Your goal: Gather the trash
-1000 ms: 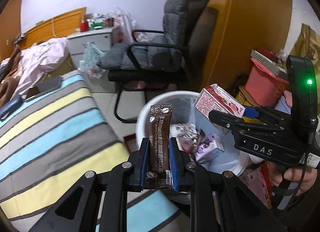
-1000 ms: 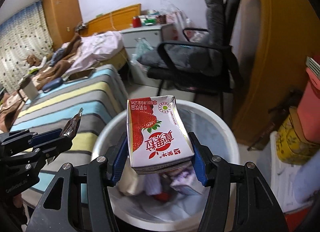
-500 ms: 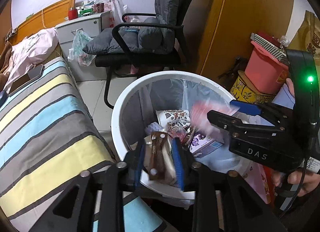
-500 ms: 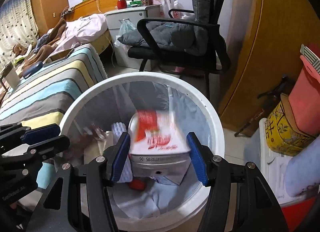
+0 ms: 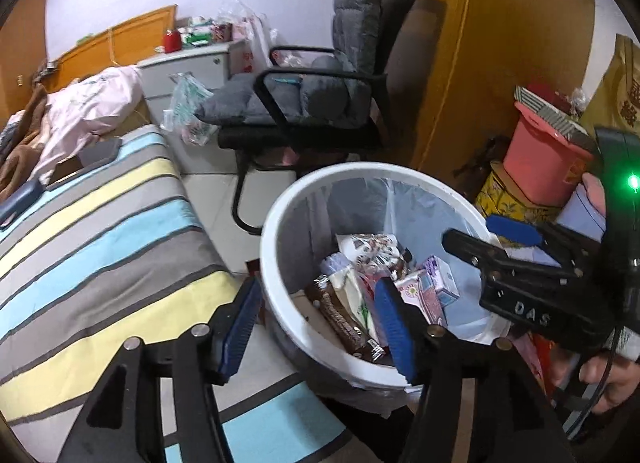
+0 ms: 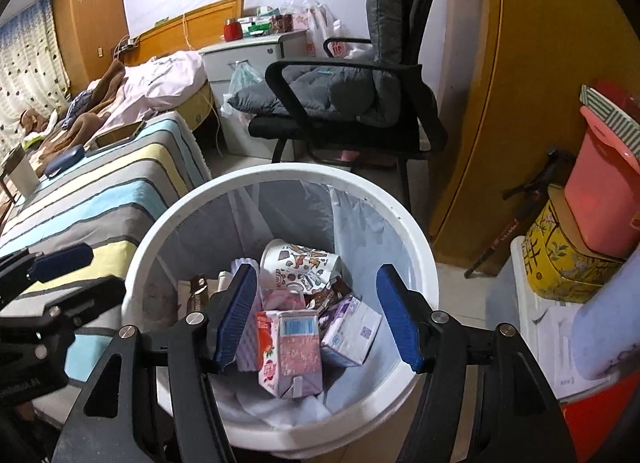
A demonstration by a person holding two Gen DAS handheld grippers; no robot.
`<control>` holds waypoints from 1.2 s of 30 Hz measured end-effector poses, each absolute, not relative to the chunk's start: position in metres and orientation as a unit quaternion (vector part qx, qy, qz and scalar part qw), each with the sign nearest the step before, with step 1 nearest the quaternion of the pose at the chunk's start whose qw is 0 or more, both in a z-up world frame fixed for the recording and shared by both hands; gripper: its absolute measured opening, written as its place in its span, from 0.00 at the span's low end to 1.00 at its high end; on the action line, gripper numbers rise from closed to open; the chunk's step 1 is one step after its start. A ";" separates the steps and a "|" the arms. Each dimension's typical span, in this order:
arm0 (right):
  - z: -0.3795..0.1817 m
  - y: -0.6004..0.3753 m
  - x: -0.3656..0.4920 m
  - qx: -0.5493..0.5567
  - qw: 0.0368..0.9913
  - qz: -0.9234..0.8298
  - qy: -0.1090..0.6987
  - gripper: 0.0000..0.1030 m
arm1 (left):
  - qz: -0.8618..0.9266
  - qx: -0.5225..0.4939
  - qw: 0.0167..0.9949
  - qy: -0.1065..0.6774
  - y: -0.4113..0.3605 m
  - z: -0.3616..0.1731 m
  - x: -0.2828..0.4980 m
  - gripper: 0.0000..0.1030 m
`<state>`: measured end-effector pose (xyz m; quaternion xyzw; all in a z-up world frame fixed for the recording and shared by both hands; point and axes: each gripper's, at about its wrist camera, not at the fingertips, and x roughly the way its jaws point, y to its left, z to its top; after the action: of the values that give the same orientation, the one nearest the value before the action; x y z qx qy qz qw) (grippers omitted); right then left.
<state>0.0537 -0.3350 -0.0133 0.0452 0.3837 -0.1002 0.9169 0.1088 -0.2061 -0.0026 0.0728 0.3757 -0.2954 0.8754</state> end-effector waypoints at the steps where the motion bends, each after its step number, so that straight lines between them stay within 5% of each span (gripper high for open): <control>1: -0.012 -0.332 0.054 0.045 0.918 -0.101 0.382 0.62 | -0.290 0.073 0.880 0.369 -0.204 0.000 0.106 0.66; 36: 0.008 -0.269 -0.038 0.061 0.941 -0.179 0.282 0.62 | -0.228 0.064 0.933 0.272 -0.149 0.017 0.020 0.67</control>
<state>-0.0379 -0.2689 0.0079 0.0606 0.2824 -0.1786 0.9406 0.0196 -0.1487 0.0170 0.0640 0.2722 -0.2277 0.9327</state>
